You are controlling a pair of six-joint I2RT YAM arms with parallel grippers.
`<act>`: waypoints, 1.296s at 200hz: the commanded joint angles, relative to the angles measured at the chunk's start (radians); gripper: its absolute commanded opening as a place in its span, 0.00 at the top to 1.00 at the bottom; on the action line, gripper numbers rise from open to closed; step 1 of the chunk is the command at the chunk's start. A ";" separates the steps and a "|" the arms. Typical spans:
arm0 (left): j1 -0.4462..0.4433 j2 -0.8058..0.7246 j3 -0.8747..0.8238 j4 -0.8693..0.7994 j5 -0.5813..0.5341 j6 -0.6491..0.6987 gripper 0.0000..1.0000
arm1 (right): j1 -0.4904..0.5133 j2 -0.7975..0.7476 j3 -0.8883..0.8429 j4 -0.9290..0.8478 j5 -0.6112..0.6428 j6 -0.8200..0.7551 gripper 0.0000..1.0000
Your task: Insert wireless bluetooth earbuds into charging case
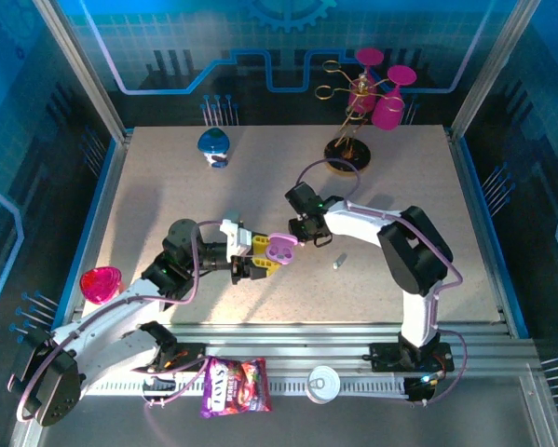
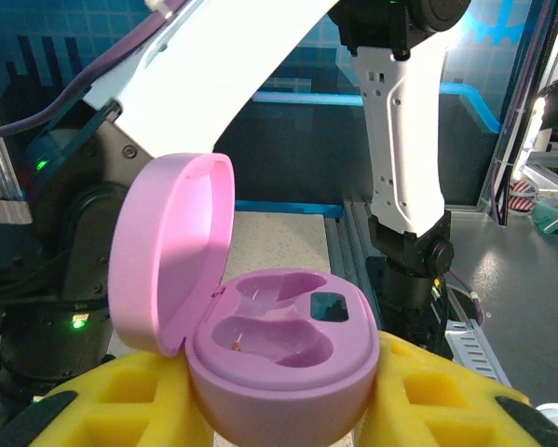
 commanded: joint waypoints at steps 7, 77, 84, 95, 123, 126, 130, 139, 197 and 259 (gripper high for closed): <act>-0.005 -0.012 -0.012 0.004 0.009 0.024 0.72 | 0.017 0.039 0.046 -0.071 0.018 0.006 0.61; -0.005 -0.003 -0.012 0.013 0.008 0.021 0.72 | 0.023 -0.012 -0.011 -0.091 -0.010 -0.009 0.70; -0.005 -0.001 -0.012 0.016 0.007 0.019 0.72 | 0.023 -0.017 -0.015 -0.094 -0.012 -0.009 0.70; -0.005 0.002 -0.010 0.018 0.009 0.018 0.72 | 0.023 -0.025 -0.020 -0.094 -0.017 -0.012 0.70; -0.005 0.006 -0.009 0.021 0.010 0.015 0.72 | 0.026 -0.036 -0.022 -0.099 -0.051 -0.039 0.68; -0.005 0.006 -0.009 0.021 0.010 0.015 0.72 | 0.025 -0.035 -0.021 -0.102 -0.054 -0.042 0.68; -0.004 0.006 -0.009 0.021 0.010 0.014 0.72 | 0.025 -0.034 -0.019 -0.109 -0.056 -0.046 0.67; -0.005 0.004 -0.008 0.021 0.011 0.013 0.72 | 0.029 -0.035 -0.016 -0.123 -0.056 -0.057 0.65; -0.005 0.002 -0.012 0.023 0.009 0.012 0.72 | 0.035 -0.039 -0.021 -0.187 0.023 -0.079 0.70; -0.005 -0.001 -0.012 0.021 0.008 0.010 0.72 | 0.060 -0.025 0.045 -0.287 0.154 -0.142 0.65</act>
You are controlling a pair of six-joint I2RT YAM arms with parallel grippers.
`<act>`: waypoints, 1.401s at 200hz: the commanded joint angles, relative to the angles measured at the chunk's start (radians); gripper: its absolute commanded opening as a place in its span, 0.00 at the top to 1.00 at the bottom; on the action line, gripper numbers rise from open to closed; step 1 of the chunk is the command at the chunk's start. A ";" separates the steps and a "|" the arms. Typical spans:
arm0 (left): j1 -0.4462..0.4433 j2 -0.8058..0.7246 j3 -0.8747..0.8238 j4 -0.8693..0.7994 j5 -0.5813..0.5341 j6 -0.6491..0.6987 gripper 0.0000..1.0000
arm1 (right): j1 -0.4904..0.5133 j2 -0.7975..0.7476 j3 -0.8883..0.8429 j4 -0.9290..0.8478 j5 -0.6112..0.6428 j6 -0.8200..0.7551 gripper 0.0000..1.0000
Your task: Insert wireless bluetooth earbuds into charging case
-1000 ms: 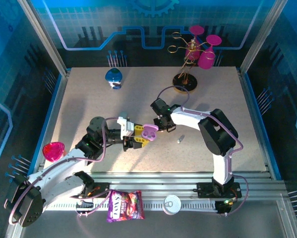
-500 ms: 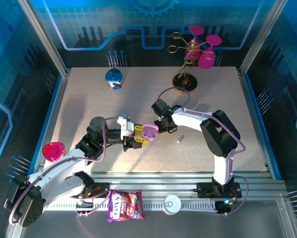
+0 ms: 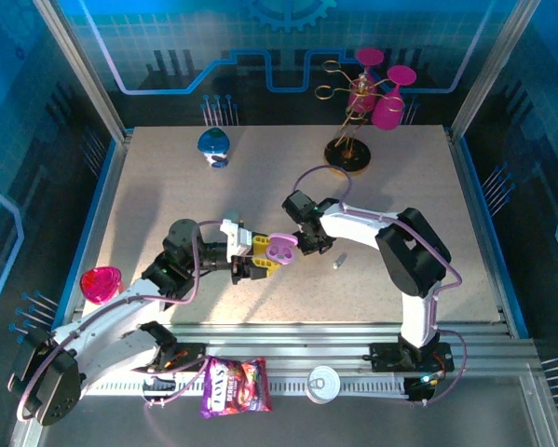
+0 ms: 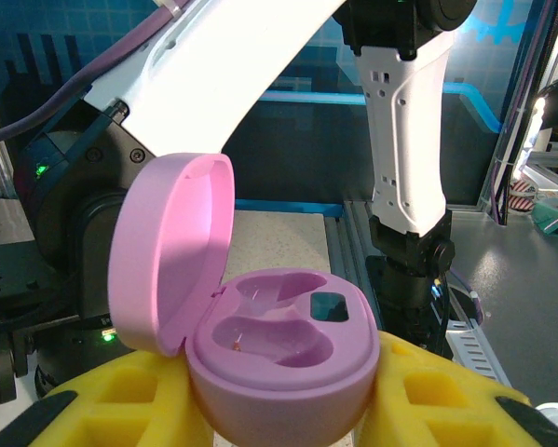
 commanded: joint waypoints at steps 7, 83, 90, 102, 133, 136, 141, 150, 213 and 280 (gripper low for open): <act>-0.005 -0.004 -0.013 0.020 0.009 0.010 0.72 | 0.018 -0.019 0.041 -0.077 0.076 -0.033 0.65; -0.005 -0.024 -0.013 0.011 0.010 0.016 0.72 | 0.019 0.031 0.114 -0.068 0.015 0.128 0.62; -0.005 -0.023 -0.014 0.012 0.011 0.016 0.72 | 0.019 0.039 0.119 -0.070 0.014 0.132 0.62; -0.005 -0.024 -0.014 0.014 0.011 0.016 0.72 | 0.020 0.050 0.128 -0.075 0.009 0.135 0.63; -0.005 -0.022 -0.014 0.014 0.009 0.020 0.72 | 0.021 0.067 0.146 -0.100 0.015 0.127 0.66; -0.005 -0.022 -0.014 0.014 0.009 0.021 0.72 | 0.021 0.069 0.146 -0.102 0.016 0.125 0.67; -0.005 -0.021 -0.013 0.015 0.009 0.021 0.72 | 0.021 0.070 0.147 -0.106 0.017 0.123 0.67; -0.005 -0.018 -0.012 0.017 0.009 0.021 0.72 | 0.022 0.075 0.150 -0.116 0.019 0.119 0.68; -0.005 -0.007 -0.011 0.022 0.010 0.021 0.72 | 0.021 0.095 0.153 -0.133 0.016 0.112 0.78; -0.005 -0.009 -0.014 0.021 0.007 0.020 0.71 | 0.012 0.107 0.155 -0.137 0.004 0.102 0.76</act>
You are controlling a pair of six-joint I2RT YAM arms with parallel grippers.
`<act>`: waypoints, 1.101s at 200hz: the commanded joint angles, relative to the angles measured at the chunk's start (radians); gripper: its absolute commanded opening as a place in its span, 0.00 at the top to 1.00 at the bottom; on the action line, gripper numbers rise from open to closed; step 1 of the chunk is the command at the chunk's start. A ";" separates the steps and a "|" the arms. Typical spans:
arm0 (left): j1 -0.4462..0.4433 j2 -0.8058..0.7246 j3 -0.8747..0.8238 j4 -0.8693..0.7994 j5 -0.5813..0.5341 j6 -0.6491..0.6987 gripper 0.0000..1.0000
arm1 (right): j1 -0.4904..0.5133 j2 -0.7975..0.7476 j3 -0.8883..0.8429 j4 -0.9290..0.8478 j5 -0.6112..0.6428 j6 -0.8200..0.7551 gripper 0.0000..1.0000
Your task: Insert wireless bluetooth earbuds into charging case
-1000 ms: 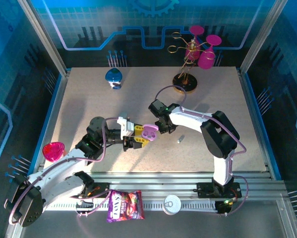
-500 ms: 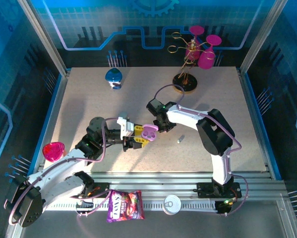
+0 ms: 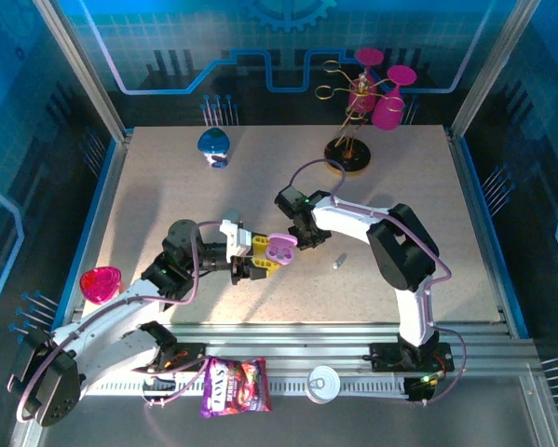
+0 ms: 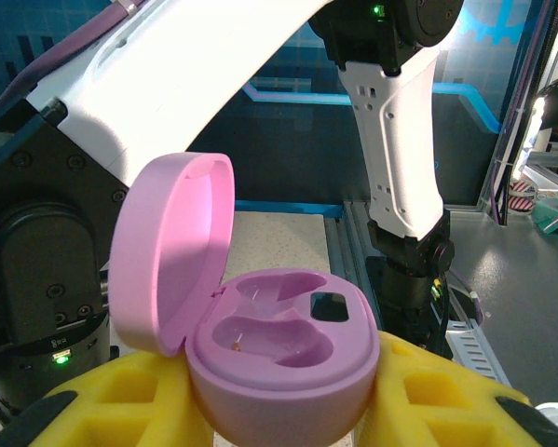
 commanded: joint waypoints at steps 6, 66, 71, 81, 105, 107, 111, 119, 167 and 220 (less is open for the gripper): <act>-0.005 -0.002 -0.011 0.020 0.007 0.020 0.71 | 0.004 0.026 0.019 -0.029 -0.015 -0.003 0.77; -0.005 -0.001 -0.020 0.023 -0.006 0.021 0.71 | -0.024 -0.065 -0.031 0.010 -0.055 0.014 0.80; -0.004 -0.001 -0.022 0.026 -0.008 0.020 0.71 | -0.033 -0.083 -0.046 0.023 -0.072 0.020 0.80; -0.004 0.001 -0.025 0.033 -0.010 0.018 0.71 | -0.058 -0.133 -0.089 0.063 -0.125 0.032 0.80; -0.004 0.011 -0.031 0.052 -0.012 0.011 0.71 | -0.152 -0.245 -0.217 0.203 -0.385 0.084 0.82; -0.005 0.012 -0.031 0.054 -0.012 0.011 0.71 | -0.159 -0.252 -0.228 0.214 -0.407 0.089 0.82; -0.005 0.015 -0.031 0.058 -0.010 0.008 0.71 | -0.175 -0.269 -0.249 0.237 -0.449 0.100 0.82; -0.004 0.021 -0.033 0.070 -0.013 0.002 0.71 | -0.209 -0.303 -0.289 0.274 -0.534 0.122 0.82; -0.005 0.070 -0.038 0.138 -0.030 -0.037 0.71 | -0.380 -0.464 -0.497 0.488 -0.941 0.276 0.84; -0.005 0.120 -0.029 0.199 -0.025 -0.069 0.72 | -0.500 -0.549 -0.663 0.693 -1.204 0.427 0.84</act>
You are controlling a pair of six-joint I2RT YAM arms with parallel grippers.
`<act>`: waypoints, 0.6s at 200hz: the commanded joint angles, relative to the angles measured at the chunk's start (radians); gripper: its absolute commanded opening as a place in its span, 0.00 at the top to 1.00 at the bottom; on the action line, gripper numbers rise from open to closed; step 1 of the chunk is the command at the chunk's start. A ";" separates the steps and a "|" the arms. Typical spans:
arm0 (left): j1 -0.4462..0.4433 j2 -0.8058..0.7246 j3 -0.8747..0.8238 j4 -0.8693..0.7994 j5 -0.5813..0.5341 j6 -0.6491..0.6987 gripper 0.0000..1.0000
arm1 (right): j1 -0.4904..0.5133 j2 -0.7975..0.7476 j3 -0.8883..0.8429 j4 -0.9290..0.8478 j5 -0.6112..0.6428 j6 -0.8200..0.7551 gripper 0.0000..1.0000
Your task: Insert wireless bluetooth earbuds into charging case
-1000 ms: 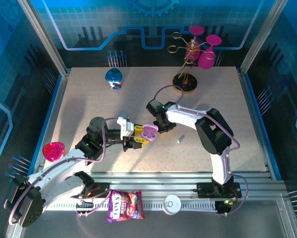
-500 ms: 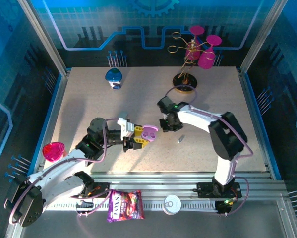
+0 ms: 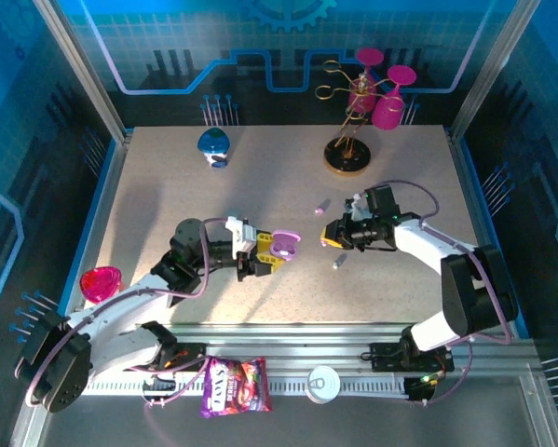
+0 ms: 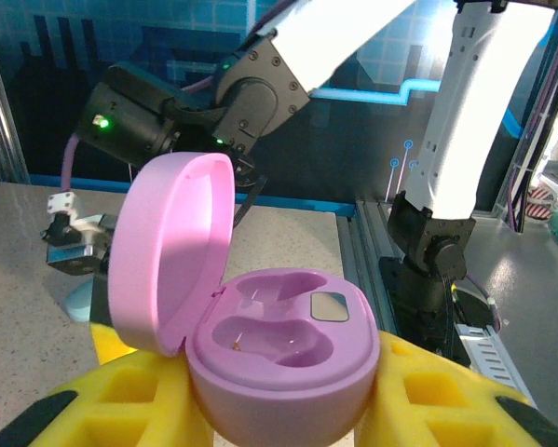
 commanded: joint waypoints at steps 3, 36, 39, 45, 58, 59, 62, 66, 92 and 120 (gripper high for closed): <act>-0.004 0.015 -0.007 0.071 0.000 -0.021 0.72 | -0.037 -0.035 -0.059 0.161 -0.226 0.101 0.84; -0.005 0.023 -0.008 0.081 -0.002 -0.030 0.72 | -0.055 -0.023 -0.140 0.360 -0.371 0.205 0.84; -0.005 0.023 -0.008 0.080 -0.003 -0.031 0.72 | -0.055 -0.021 -0.148 0.385 -0.383 0.221 0.84; -0.005 0.024 -0.010 0.080 -0.004 -0.030 0.72 | -0.057 -0.014 -0.164 0.436 -0.403 0.252 0.85; -0.005 0.021 -0.013 0.078 -0.007 -0.027 0.72 | -0.057 -0.006 -0.193 0.540 -0.431 0.308 0.85; -0.005 0.021 -0.012 0.078 -0.008 -0.027 0.72 | -0.057 -0.006 -0.194 0.545 -0.433 0.311 0.84; -0.005 0.021 -0.014 0.078 -0.008 -0.027 0.72 | -0.057 -0.006 -0.198 0.556 -0.435 0.317 0.84; -0.005 0.021 -0.014 0.077 -0.010 -0.026 0.72 | -0.057 -0.006 -0.204 0.569 -0.437 0.321 0.84; -0.005 0.021 -0.020 0.083 -0.017 -0.023 0.72 | -0.056 -0.015 -0.208 0.580 -0.443 0.283 0.84; -0.005 0.025 -0.017 0.081 -0.017 -0.020 0.71 | -0.045 -0.007 -0.211 0.622 -0.454 0.300 0.85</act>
